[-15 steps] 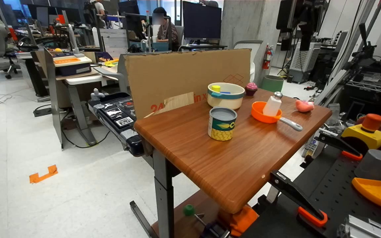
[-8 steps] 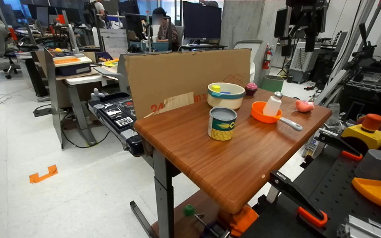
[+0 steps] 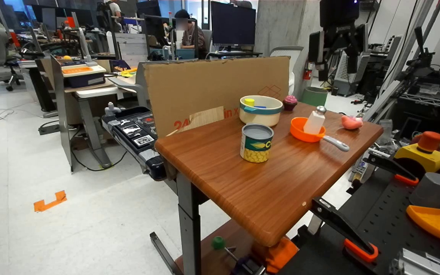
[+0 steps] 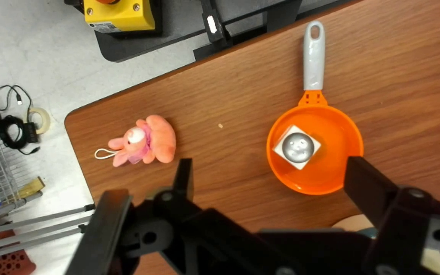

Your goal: Remove the shaker from the pot

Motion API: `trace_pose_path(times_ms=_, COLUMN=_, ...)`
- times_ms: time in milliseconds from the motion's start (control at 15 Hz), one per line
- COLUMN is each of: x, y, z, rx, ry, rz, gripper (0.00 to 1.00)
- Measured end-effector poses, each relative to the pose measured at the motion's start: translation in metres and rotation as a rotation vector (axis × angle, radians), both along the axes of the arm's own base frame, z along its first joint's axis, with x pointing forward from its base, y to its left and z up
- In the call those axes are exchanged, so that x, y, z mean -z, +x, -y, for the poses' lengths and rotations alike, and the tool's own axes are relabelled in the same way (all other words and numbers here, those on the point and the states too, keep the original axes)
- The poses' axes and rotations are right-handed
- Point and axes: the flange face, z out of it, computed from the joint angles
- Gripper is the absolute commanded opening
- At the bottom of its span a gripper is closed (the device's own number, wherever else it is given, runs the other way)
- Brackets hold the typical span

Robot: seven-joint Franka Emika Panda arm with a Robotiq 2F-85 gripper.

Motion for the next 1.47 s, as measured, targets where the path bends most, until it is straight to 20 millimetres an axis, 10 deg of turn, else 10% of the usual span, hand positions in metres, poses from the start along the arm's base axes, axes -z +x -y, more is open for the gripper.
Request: trace_pose_path(times_ms=1467, x=0.018, y=0.019, z=-0.047, rx=-0.130, ry=-0.039, rz=-0.027, gripper=1.00)
